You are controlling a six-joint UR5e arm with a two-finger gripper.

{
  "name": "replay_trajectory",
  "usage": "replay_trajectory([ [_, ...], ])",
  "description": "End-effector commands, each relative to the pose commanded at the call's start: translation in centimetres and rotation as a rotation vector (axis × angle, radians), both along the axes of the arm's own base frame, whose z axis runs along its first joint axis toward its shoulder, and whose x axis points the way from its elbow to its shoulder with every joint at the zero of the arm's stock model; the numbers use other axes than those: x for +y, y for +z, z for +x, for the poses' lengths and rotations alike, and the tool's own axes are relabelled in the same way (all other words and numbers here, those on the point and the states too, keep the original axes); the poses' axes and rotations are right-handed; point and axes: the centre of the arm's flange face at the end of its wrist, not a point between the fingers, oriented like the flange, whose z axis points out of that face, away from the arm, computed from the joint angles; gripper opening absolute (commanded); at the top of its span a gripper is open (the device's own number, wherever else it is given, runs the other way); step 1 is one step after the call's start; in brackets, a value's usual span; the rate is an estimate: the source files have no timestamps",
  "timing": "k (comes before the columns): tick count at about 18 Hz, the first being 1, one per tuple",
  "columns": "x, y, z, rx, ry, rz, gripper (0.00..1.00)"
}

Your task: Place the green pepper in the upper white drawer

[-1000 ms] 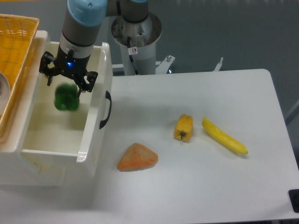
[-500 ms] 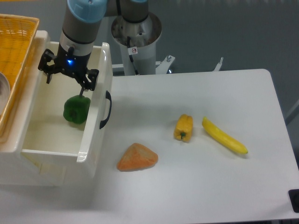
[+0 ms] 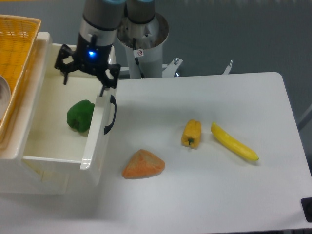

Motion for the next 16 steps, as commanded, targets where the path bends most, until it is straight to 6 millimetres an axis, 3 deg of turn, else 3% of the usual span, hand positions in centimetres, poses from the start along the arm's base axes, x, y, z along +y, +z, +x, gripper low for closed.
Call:
replay_trajectory([
  [7, -3.0, -1.5, -5.1, 0.084, -0.089, -0.017, 1.0],
  [13, -3.3, -5.2, -8.7, 0.178, -0.239, -0.135, 1.0],
  [16, -3.3, -6.1, -9.3, 0.191, -0.256, -0.169, 1.0],
])
